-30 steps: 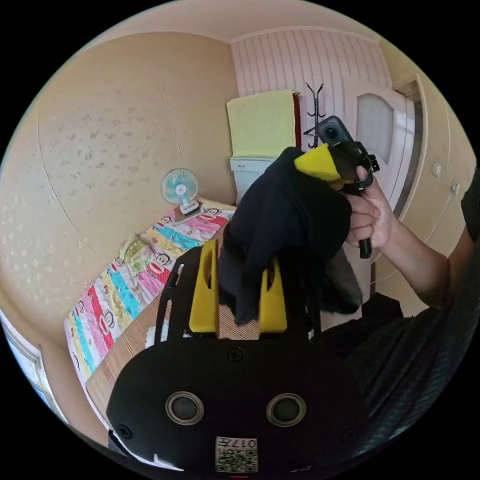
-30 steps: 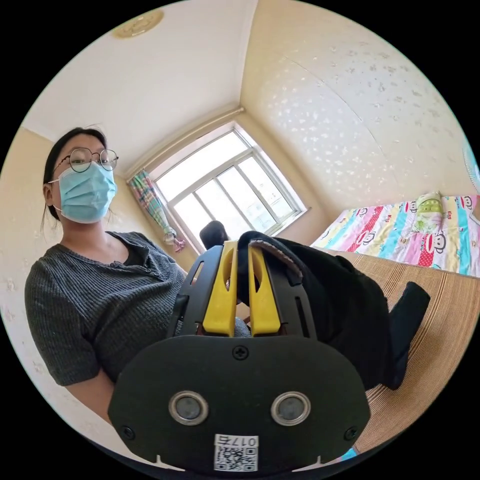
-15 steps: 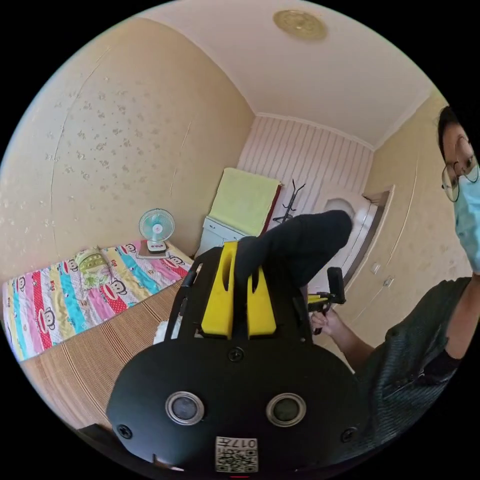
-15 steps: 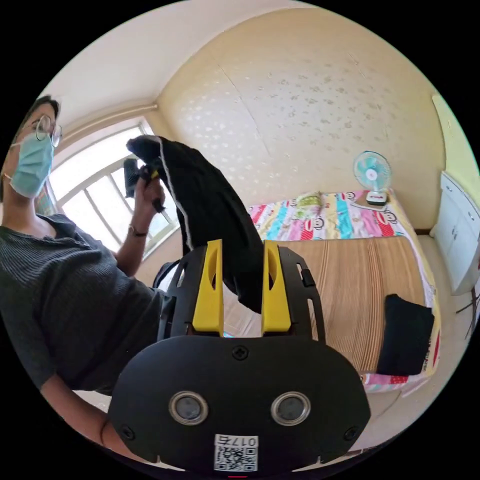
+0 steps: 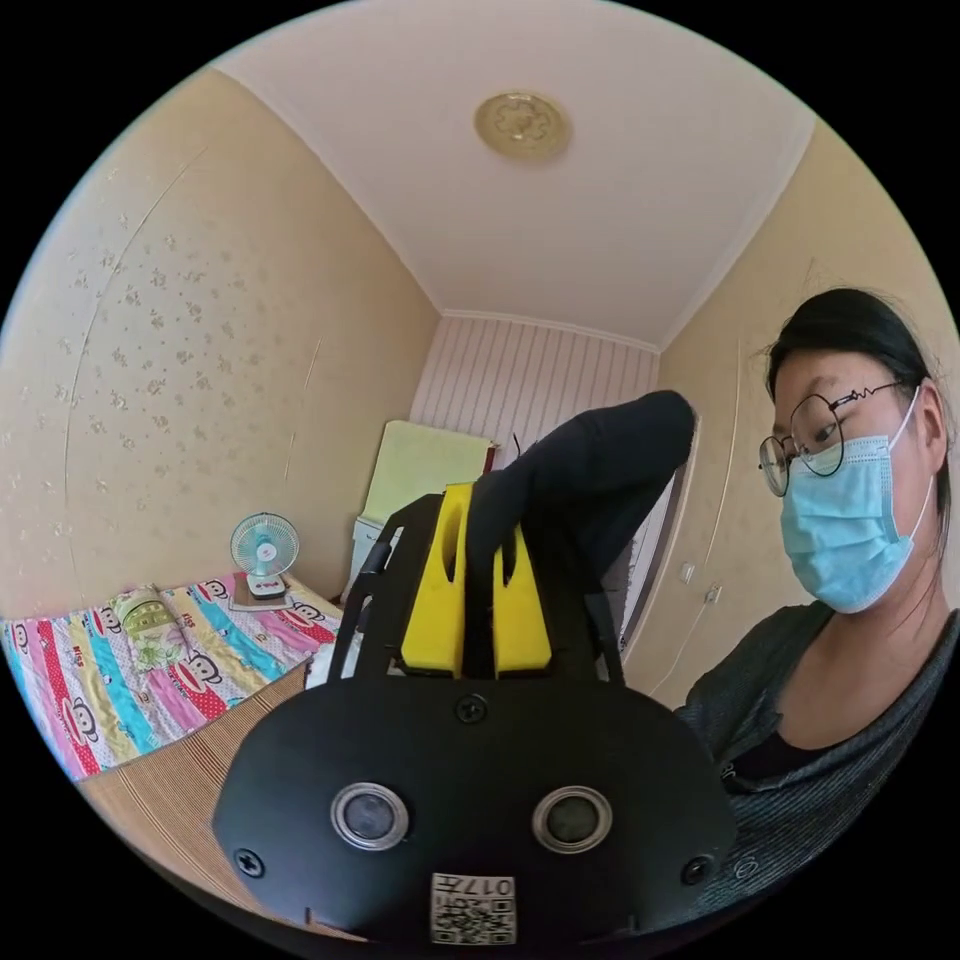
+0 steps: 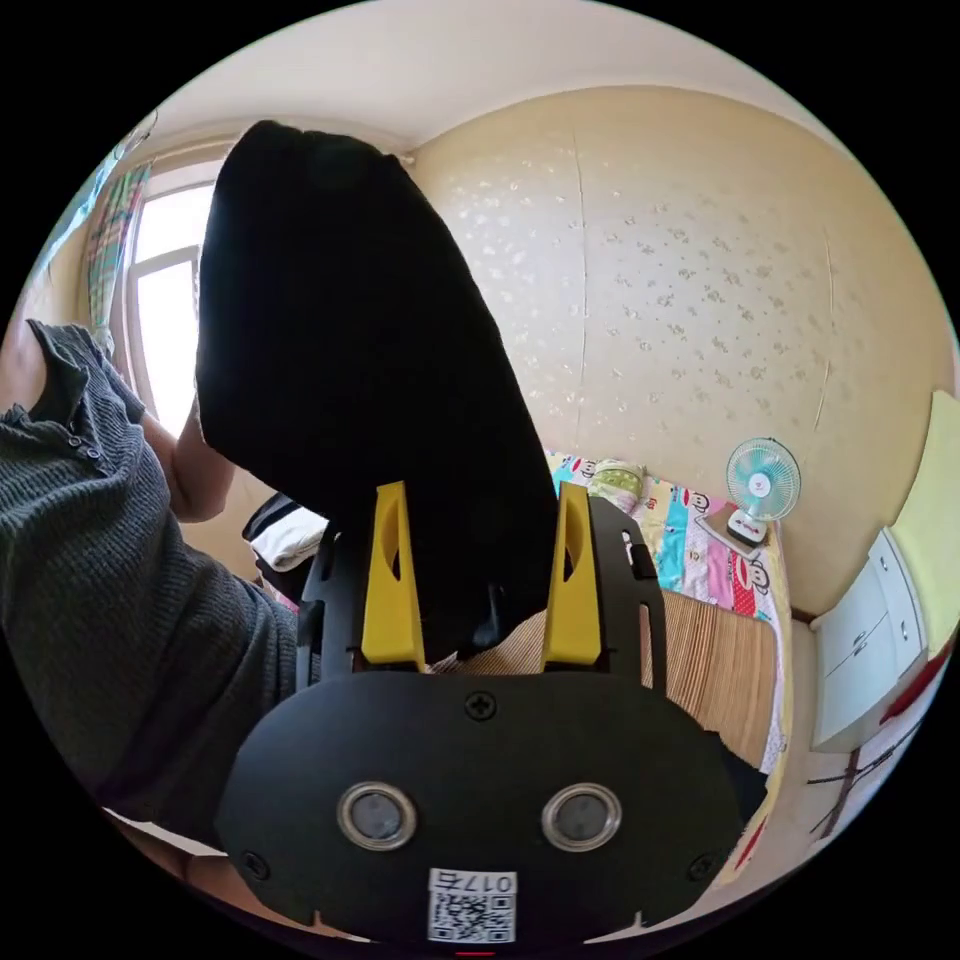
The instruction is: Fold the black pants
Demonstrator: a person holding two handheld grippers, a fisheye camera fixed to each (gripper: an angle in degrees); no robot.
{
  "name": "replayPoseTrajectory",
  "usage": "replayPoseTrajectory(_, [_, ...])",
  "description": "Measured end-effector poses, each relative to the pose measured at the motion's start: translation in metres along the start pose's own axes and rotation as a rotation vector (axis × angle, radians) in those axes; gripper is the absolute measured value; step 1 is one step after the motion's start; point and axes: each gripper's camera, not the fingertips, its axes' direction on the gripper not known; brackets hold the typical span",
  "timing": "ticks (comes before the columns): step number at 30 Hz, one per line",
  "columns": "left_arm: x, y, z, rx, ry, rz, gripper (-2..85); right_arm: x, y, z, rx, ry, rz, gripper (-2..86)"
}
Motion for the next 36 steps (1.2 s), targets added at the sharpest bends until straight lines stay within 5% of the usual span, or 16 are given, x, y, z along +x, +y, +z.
replayPoseTrajectory(6, [-0.01,-0.034,-0.021,0.128,-0.197,-0.167,0.6,-0.038,0.009,-0.006,0.07,-0.166,0.009,18.0])
replayPoseTrajectory(12, [-0.017,-0.062,-0.016,0.196,-0.279,-0.27,0.3,-0.086,0.006,0.019,0.076,-0.062,-0.006,17.4])
replayPoseTrajectory(21, [-0.004,-0.088,-0.016,0.168,-0.343,-0.197,0.5,-0.074,-0.051,0.019,0.2,-0.081,-0.016,14.1])
replayPoseTrajectory(29, [-0.021,-0.122,-0.071,-0.003,-0.442,-0.056,0.9,0.029,-0.073,-0.051,0.495,-0.175,0.336,4.5])
replayPoseTrajectory(36, [-0.033,-0.126,-0.15,-0.041,-0.265,0.04,1.9,0.048,-0.137,-0.098,0.62,-0.27,0.284,3.6])
